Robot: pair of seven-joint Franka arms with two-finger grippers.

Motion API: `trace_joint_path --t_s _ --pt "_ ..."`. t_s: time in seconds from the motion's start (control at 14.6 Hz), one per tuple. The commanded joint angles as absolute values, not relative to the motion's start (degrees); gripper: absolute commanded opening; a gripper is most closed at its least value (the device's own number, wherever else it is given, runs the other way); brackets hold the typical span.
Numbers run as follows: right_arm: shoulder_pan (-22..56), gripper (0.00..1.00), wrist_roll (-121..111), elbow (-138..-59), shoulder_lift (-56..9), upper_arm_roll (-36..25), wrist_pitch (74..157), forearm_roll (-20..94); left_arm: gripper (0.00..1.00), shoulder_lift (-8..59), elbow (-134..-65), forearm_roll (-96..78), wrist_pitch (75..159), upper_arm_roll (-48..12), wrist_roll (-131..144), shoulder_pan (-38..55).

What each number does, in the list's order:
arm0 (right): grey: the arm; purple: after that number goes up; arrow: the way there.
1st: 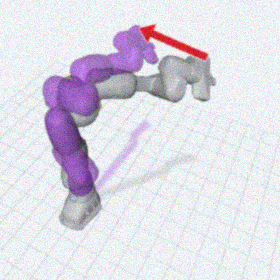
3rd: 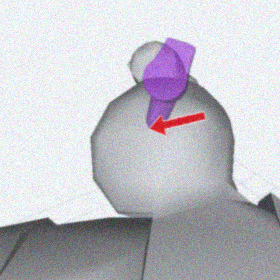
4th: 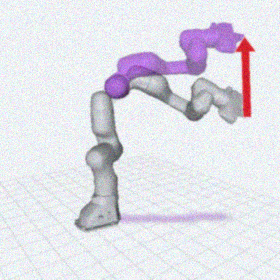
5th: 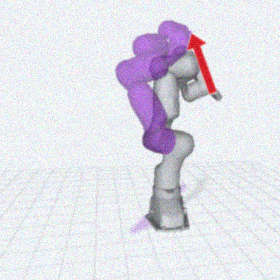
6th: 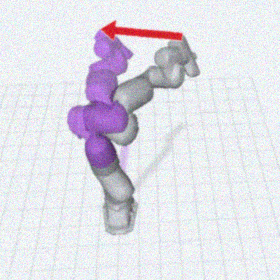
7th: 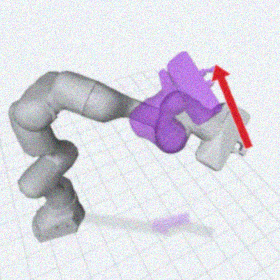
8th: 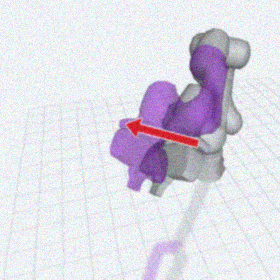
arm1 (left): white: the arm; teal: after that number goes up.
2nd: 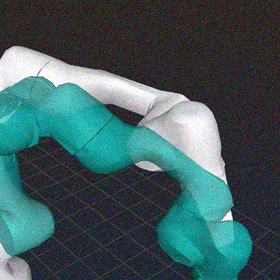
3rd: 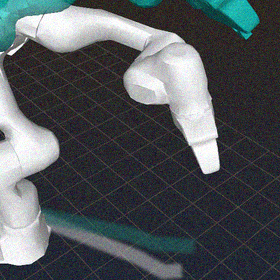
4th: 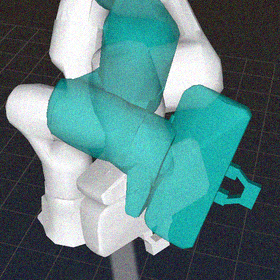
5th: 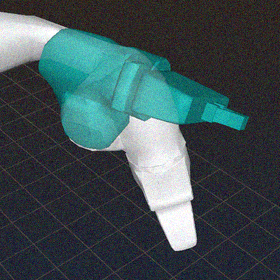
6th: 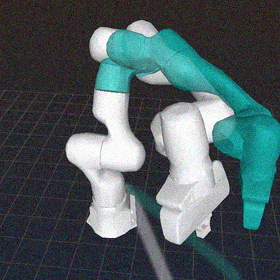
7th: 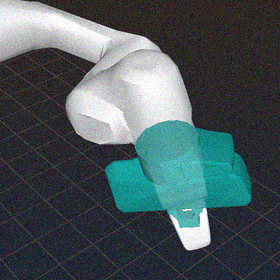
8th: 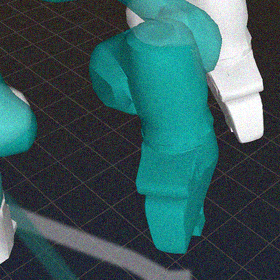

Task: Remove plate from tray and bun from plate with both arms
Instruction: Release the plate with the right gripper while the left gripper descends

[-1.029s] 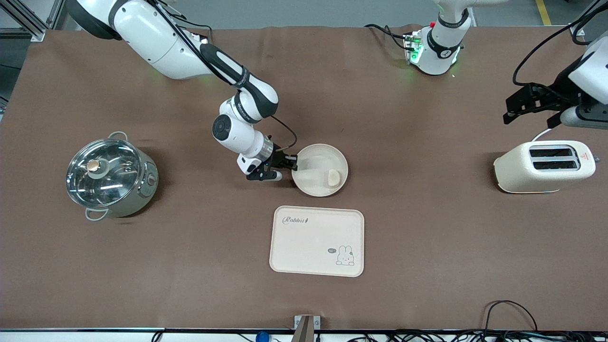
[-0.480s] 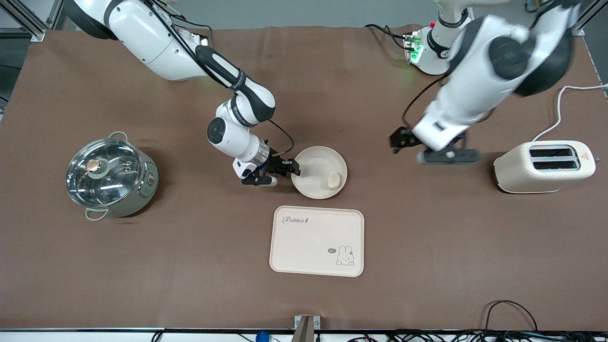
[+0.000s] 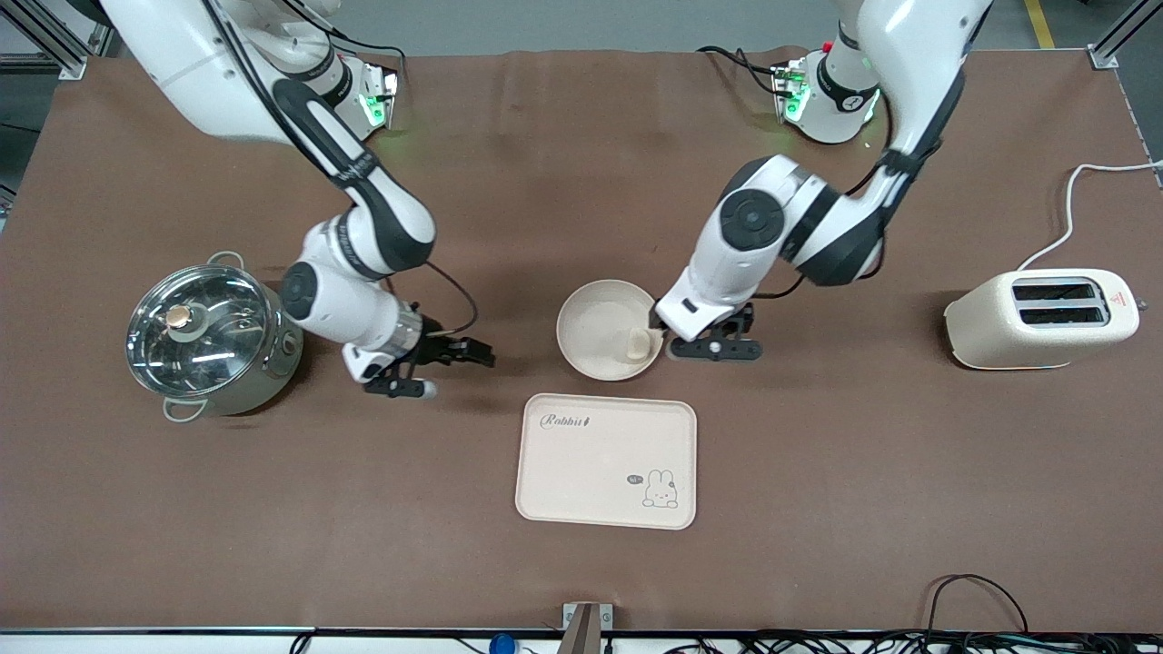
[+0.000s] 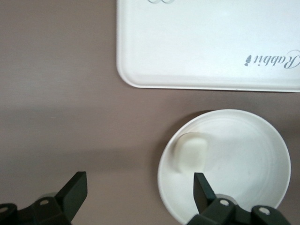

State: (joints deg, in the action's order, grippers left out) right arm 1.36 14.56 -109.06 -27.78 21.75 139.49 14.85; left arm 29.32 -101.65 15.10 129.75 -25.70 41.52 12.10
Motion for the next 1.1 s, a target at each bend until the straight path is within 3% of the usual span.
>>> trace_joint_path --t_s 0.0,0.41,0.82,1.03 --pt "1.1 1.0 14.8 -104.3 -25.7 18.4 130.4 4.5 1.0 35.5 -96.8 19.8 132.2 -25.8 47.7 14.4" --pt "-1.7 1.0 11.2 -102.4 -11.4 14.9 115.3 -0.3 1.0 41.8 -96.8 24.9 139.3 -25.6 56.7 17.8" --pt "-2.7 1.0 8.8 -102.2 1.1 12.1 105.0 -0.8 1.0 42.6 -97.2 26.9 140.4 -25.3 59.7 19.2" --pt "-4.1 1.0 8.8 -102.6 6.3 9.2 100.9 -1.4 0.87 42.8 -97.7 29.6 140.4 -25.2 60.2 18.7"
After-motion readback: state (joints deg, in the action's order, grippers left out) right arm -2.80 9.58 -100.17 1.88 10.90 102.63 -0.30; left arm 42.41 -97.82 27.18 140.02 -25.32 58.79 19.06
